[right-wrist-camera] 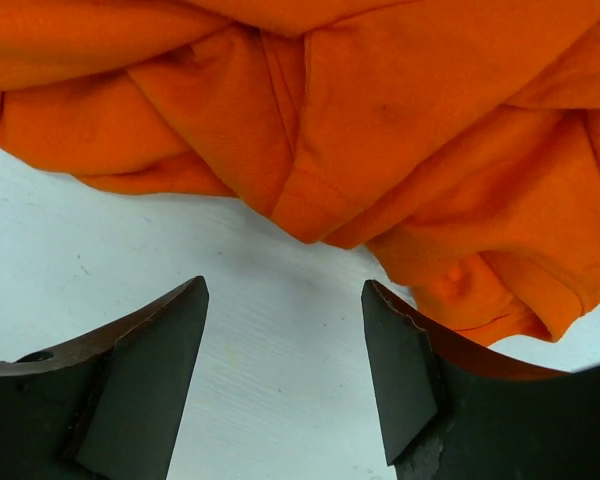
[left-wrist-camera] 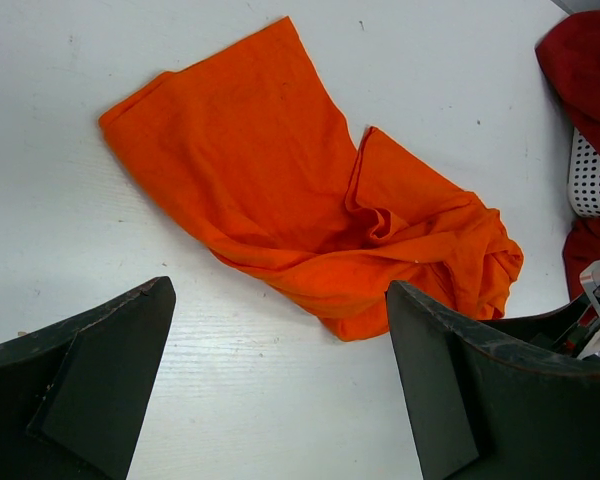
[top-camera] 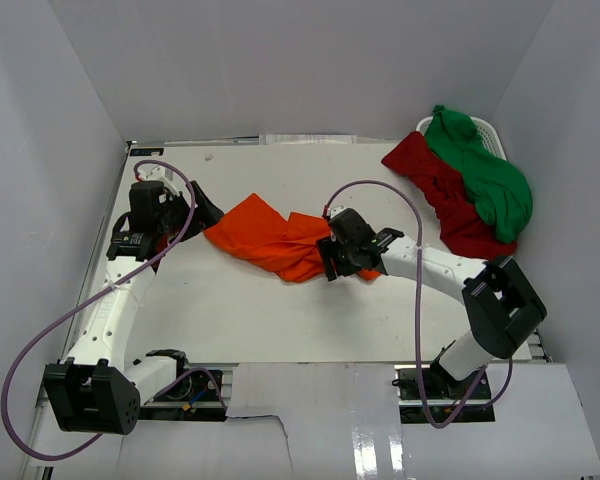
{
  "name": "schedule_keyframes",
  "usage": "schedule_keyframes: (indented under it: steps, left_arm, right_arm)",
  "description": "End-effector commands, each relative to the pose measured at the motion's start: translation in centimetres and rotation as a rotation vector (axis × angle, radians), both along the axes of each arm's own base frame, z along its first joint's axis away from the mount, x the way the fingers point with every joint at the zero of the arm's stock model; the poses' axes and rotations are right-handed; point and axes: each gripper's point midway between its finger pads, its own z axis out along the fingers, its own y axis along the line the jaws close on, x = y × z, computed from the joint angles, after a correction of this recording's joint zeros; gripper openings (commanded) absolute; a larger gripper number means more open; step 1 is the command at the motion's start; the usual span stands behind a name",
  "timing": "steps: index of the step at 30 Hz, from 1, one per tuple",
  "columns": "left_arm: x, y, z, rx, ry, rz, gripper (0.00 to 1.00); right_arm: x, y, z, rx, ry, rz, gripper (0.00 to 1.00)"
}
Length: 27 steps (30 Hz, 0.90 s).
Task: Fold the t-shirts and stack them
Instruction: Flatten out the tshirt
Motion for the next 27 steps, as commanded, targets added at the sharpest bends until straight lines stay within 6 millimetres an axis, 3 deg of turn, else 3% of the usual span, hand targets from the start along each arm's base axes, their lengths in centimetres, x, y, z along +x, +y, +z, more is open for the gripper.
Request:
schedule_keyframes:
  steps: [1, 12, 16, 18, 22, 24, 25, 27]
  left_arm:
    - [0.4, -0.1, 1.3, 0.0, -0.032, -0.012, 0.97]
    - [0.4, -0.1, 1.4, -0.003, -0.037, -0.015, 0.97]
    - [0.4, -0.1, 1.5, 0.0, -0.039, -0.018, 0.97]
    - [0.4, -0.1, 1.6, 0.001, -0.042, -0.015, 0.97]
    - [0.4, -0.1, 1.4, 0.002, -0.038, -0.015, 0.97]
    - [0.4, -0.1, 1.4, 0.002, -0.039, -0.014, 0.97]
    - [0.4, -0.1, 1.4, 0.003, -0.038, -0.016, 0.97]
    - [0.4, -0.1, 1.4, 0.002, -0.038, -0.015, 0.97]
  right_arm:
    - [2.0, 1.0, 1.6, -0.003, -0.074, -0.019, 0.69]
    - [3.7, 1.2, 2.2, -0.051, -0.133, -0.058, 0.67]
    - [4.3, 1.1, 2.1, -0.072, -0.15, -0.071, 0.56]
    - [4.7, 1.2, 2.1, -0.08, -0.153, -0.073, 0.56]
    - [5.1, 1.3, 1.5, -0.109, -0.143, -0.079, 0.2]
    - [5.4, 1.7, 1.7, -0.099, -0.146, -0.079, 0.17]
    - [5.4, 2.0, 2.0, -0.088, -0.146, -0.07, 0.09]
    - [6.1, 3.1, 3.4, -0.048, -0.167, -0.058, 0.08]
